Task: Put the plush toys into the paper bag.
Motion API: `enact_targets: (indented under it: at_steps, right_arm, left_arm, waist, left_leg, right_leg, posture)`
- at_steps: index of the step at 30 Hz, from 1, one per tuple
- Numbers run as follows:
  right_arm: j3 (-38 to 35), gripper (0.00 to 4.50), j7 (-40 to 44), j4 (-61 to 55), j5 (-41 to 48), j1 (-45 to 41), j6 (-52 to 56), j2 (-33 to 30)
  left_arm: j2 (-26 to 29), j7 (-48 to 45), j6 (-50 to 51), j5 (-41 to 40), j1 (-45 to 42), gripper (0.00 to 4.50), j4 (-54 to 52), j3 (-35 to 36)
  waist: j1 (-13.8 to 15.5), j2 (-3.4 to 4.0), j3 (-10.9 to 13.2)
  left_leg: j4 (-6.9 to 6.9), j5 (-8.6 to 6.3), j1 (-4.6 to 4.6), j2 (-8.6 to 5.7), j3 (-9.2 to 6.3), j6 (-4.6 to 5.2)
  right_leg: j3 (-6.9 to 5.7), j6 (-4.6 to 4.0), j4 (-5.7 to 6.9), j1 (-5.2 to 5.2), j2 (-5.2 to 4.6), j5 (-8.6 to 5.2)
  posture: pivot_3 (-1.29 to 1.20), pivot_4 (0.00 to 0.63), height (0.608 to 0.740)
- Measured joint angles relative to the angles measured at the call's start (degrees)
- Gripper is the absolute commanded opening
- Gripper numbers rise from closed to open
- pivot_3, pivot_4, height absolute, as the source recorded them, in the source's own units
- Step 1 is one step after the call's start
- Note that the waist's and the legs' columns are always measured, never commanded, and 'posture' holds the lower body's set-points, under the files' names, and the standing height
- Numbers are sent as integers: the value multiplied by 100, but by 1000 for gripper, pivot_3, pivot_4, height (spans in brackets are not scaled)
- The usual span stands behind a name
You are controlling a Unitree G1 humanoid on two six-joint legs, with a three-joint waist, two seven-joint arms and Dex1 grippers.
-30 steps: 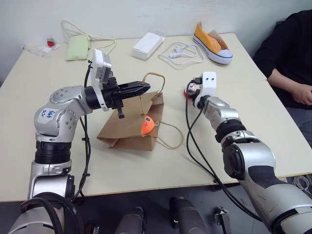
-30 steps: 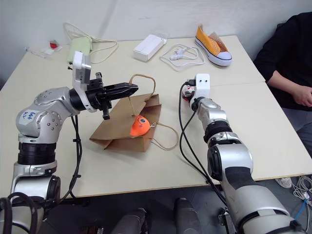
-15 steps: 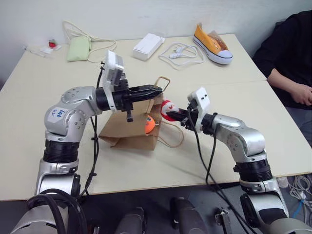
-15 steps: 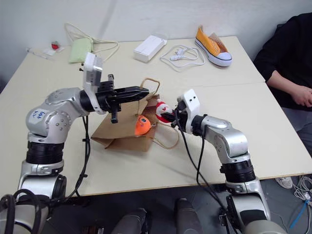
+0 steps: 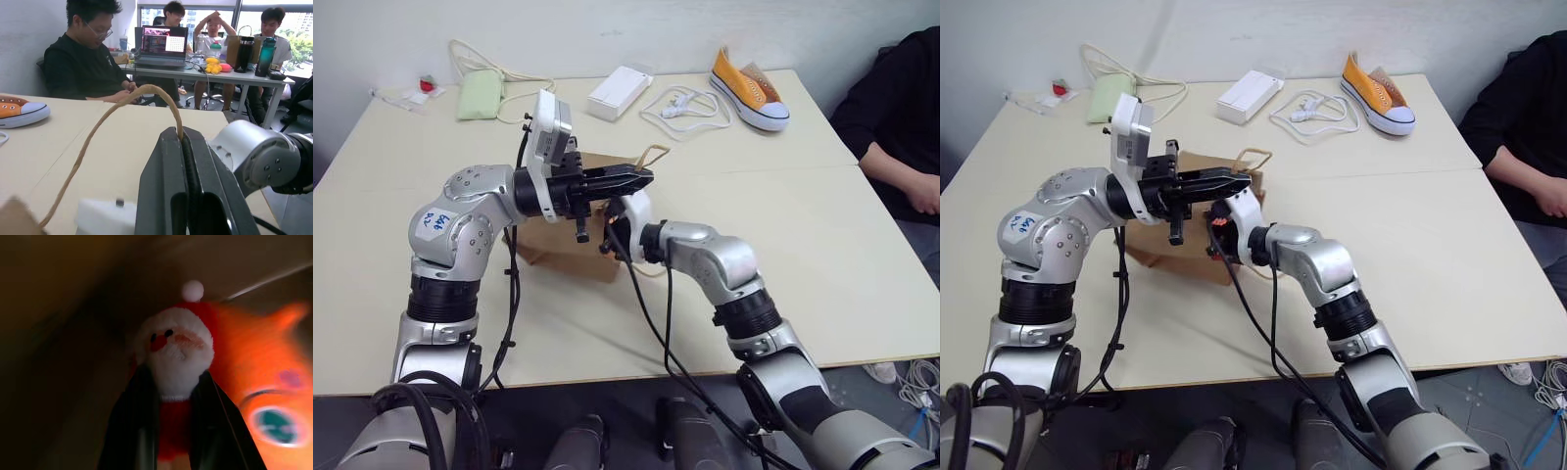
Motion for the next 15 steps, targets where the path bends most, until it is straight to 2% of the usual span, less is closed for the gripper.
enact_targets:
  at_steps: [8,15]
  right_arm:
    - [-10,4459,337,-488,-23,285,44,-275]
    - [-463,4459,323,-1621,301,742,484,-803]
  left_arm:
    - [121,179,-23,4,17,0,71,234]
    - [247,250,-17,1,50,0,258,473]
  waist:
    - [-19,0,0]
    - [20,0,0]
  left_leg:
    - [-1,0,0,2,0,0]
    - [0,0,-1,1,0,0]
  right_leg:
    - [-1,0,-1,-1,2,0]
    - [-1,0,-3,0,0,0]
  posture:
    - [0,150,740]
    - [0,150,740]
